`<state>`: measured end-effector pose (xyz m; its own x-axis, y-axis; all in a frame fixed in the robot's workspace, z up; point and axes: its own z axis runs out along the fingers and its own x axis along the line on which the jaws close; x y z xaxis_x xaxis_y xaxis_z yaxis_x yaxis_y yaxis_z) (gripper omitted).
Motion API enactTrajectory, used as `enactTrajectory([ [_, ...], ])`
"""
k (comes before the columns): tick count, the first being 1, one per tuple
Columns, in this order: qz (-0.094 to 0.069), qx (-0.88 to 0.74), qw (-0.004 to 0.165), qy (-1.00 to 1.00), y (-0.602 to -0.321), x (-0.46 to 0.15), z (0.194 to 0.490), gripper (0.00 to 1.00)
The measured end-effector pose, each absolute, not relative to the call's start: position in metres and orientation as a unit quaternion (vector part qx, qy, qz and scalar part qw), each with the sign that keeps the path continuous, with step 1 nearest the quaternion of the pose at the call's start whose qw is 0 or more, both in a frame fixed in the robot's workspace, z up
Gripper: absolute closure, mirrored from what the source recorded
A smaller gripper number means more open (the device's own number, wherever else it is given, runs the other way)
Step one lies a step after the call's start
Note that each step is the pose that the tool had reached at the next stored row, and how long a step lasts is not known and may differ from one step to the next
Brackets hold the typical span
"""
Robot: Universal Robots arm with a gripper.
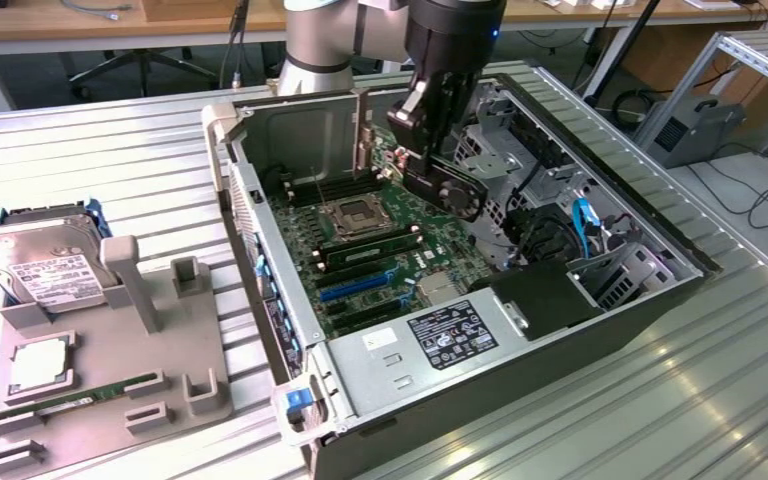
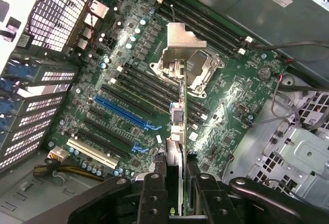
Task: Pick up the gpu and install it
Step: 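Insert the gpu into the slot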
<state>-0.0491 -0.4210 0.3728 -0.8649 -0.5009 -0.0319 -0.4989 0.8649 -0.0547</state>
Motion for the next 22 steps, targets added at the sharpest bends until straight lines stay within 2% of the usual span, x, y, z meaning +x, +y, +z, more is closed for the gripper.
enactTrajectory([
  [22, -0.022, -0.284, 0.023, 0.958, -0.421, -0.0491, 0.3728, 0.74],
])
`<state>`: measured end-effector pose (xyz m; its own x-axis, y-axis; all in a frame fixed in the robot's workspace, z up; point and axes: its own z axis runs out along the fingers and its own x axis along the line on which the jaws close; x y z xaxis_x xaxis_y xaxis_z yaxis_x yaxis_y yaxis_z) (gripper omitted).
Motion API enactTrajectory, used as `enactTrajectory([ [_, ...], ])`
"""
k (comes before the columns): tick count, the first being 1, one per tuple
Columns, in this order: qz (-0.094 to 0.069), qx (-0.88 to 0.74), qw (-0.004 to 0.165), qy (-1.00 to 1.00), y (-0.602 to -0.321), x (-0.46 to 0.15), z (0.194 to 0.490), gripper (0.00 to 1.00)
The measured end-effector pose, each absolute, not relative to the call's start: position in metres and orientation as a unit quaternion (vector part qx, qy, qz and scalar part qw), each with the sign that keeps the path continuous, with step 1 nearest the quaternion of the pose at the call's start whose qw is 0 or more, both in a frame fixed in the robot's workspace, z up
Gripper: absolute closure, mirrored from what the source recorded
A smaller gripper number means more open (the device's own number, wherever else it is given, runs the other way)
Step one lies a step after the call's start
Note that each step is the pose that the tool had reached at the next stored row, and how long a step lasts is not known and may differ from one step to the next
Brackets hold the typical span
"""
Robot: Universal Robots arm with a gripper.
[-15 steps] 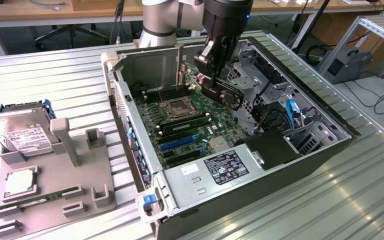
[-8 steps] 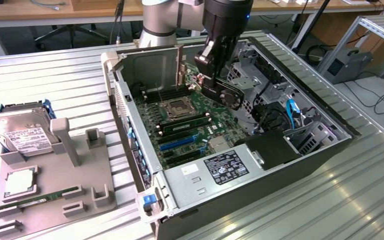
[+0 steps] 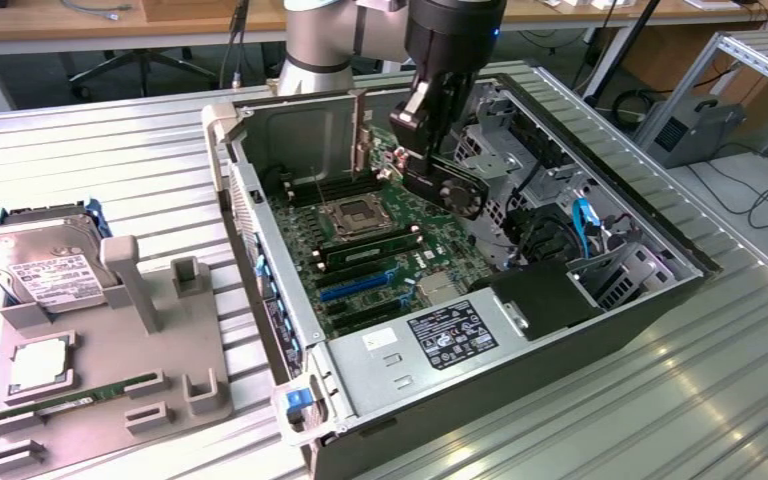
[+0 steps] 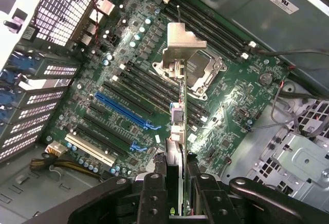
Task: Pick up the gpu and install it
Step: 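Insert the gpu into the slot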
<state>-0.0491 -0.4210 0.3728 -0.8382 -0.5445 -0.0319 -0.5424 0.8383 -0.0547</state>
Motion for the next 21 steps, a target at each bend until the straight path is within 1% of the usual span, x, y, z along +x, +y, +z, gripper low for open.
enactTrajectory([
  [21, -0.021, -0.307, 0.024, 0.951, -0.421, -0.0491, 0.3728, 0.74],
])
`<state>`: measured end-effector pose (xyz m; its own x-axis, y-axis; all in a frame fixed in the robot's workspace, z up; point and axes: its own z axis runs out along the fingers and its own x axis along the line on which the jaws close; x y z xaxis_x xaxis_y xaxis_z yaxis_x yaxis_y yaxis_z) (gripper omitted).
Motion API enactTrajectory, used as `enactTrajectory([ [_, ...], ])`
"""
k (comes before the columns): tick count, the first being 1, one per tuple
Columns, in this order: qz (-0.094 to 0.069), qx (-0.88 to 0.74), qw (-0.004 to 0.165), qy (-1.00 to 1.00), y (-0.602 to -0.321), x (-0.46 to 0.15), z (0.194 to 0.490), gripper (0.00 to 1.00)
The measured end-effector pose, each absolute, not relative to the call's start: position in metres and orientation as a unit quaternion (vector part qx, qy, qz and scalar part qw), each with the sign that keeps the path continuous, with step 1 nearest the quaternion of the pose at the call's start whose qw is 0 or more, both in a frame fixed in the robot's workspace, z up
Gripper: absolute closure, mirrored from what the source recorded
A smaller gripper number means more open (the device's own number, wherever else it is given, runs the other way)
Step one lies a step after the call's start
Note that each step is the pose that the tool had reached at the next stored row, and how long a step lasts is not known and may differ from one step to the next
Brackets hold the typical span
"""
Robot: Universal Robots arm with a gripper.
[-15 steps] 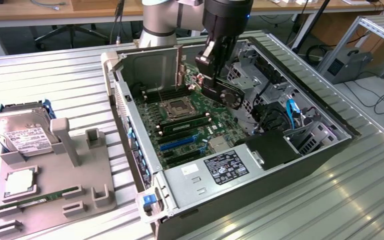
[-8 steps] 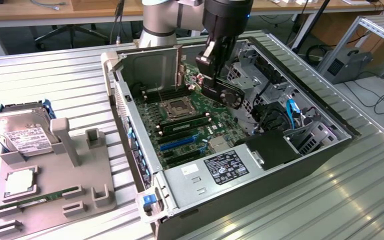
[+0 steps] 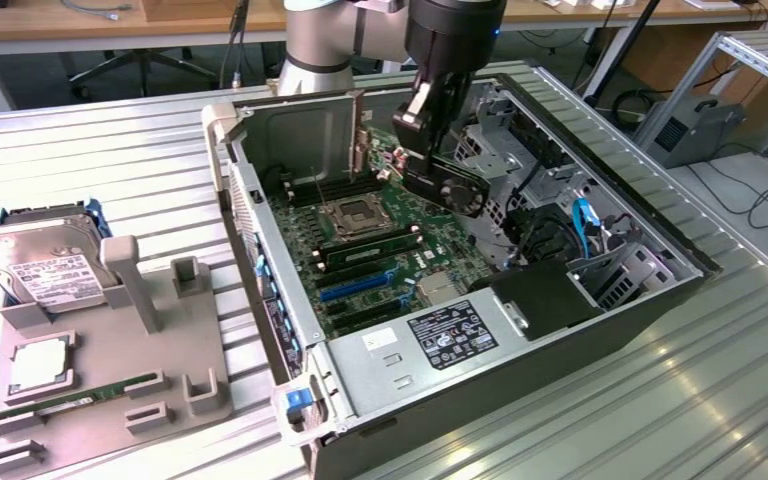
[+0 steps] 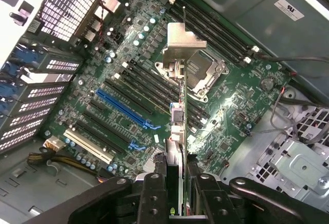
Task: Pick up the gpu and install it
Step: 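Insert the gpu into the slot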
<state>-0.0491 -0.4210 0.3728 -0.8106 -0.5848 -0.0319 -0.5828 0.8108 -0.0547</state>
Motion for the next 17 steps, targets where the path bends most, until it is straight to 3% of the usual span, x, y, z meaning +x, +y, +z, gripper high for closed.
enactTrajectory([
  [17, -0.021, -0.322, 0.024, 0.946, -0.421, -0.0491, 0.3728, 0.74],
])
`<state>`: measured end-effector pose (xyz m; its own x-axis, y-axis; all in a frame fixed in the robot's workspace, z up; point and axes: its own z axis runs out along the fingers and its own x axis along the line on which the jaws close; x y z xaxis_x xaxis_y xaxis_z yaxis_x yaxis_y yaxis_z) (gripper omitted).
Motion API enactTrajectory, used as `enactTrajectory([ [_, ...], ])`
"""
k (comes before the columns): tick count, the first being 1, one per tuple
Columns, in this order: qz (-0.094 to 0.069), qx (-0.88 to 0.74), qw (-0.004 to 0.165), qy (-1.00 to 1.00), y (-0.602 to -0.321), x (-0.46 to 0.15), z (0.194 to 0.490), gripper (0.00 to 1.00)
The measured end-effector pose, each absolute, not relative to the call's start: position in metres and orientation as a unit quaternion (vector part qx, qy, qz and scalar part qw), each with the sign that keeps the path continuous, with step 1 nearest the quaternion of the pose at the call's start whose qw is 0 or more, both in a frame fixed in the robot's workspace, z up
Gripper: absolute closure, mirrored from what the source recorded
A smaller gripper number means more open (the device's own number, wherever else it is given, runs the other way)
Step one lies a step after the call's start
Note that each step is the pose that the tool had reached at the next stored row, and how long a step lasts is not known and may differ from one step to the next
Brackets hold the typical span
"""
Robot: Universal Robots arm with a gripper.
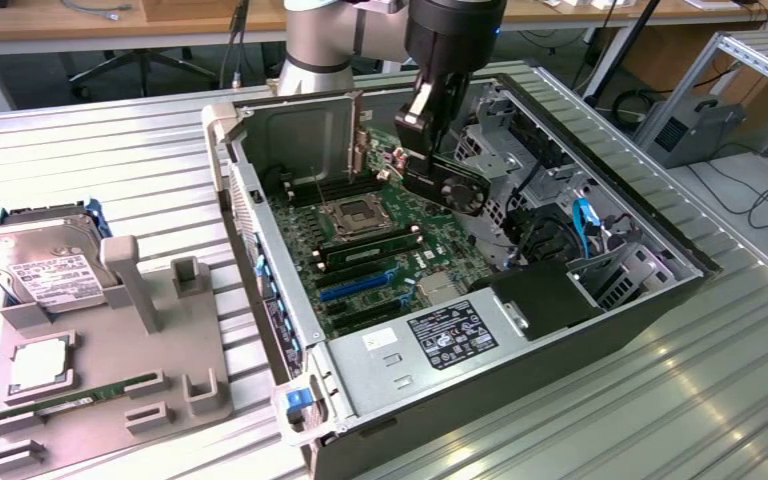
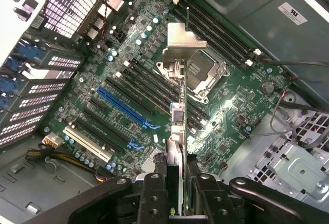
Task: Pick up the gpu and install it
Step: 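Insert the gpu into the slot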
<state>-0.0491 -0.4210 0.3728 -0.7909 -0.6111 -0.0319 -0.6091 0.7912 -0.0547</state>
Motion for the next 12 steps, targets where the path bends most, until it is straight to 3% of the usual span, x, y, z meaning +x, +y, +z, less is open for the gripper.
enactTrajectory([
  [12, -0.02, -0.341, 0.024, 0.94, -0.421, -0.0491, 0.3728, 0.74],
])
